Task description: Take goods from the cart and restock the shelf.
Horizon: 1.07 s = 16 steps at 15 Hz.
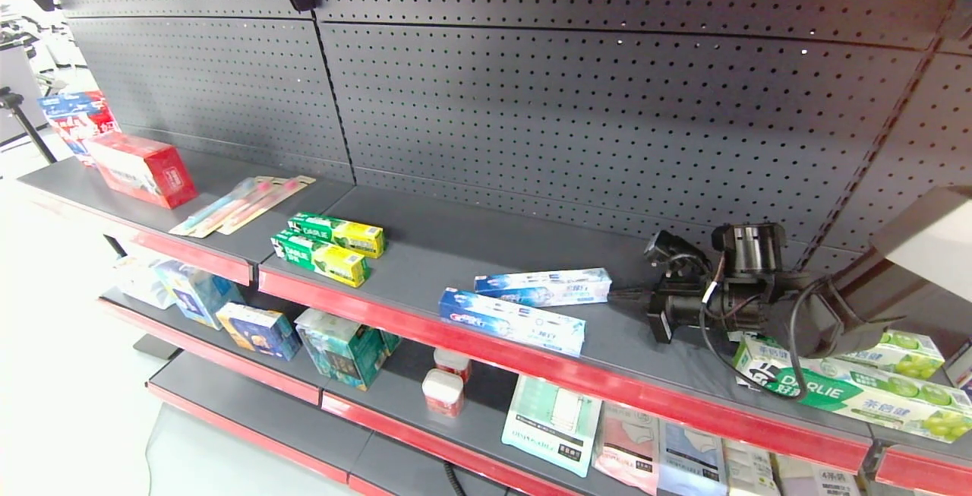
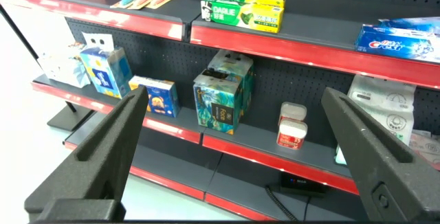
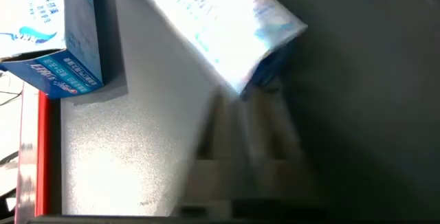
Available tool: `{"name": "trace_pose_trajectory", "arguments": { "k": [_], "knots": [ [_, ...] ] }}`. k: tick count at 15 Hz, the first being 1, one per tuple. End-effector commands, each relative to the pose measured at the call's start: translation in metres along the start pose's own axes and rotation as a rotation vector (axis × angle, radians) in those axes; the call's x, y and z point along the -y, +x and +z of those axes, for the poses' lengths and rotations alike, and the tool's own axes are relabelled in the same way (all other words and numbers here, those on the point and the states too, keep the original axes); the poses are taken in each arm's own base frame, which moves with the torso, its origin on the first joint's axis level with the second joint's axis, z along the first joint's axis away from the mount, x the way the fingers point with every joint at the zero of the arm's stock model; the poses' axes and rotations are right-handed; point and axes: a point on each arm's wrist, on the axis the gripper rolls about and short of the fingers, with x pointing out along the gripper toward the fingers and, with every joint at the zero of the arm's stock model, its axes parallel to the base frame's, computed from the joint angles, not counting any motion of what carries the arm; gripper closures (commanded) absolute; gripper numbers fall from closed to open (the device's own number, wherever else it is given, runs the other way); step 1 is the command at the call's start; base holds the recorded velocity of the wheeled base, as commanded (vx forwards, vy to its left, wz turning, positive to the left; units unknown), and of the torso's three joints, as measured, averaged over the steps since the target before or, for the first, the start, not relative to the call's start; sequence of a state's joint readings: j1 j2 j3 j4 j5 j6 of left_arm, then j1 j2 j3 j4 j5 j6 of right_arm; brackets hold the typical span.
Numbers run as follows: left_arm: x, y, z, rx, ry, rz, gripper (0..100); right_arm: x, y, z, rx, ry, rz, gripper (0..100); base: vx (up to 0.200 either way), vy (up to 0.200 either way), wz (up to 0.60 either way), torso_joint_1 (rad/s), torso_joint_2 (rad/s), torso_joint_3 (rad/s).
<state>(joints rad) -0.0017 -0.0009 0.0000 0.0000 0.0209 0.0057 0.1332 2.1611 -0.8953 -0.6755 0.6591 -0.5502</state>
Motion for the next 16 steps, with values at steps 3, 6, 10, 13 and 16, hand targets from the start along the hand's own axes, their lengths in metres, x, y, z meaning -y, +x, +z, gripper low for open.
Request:
{"name": "trace_pose_trajectory", "arguments": {
  "k": [3,6,10,13,16],
  "knots": [
    [0.000,0.000,0.000,-0.001,0.000,0.001,0,0.000,-0.001,0.001,0.004,-0.004,-0.002,100,0.000,0.000,0.00,0.000,0.00,0.000],
    [0.000,0.000,0.000,-0.001,0.000,0.001,0,0.011,-0.006,0.005,0.021,-0.008,-0.036,100,0.000,0.000,0.00,0.000,0.00,0.000],
    [0.000,0.000,0.000,-0.001,0.000,0.001,0,0.015,-0.004,0.012,0.044,-0.035,-0.042,100,0.000,0.000,0.00,0.000,0.00,0.000],
    [0.000,0.000,0.000,-0.001,0.000,0.001,0,0.014,-0.002,0.015,0.052,-0.059,-0.033,0,0.000,0.000,0.00,0.000,0.00,0.000],
    [0.000,0.000,0.000,-0.001,0.000,0.001,0,0.015,-0.005,0.015,0.068,-0.056,-0.011,0,0.000,0.000,0.00,0.000,0.00,0.000]
  ]
}}
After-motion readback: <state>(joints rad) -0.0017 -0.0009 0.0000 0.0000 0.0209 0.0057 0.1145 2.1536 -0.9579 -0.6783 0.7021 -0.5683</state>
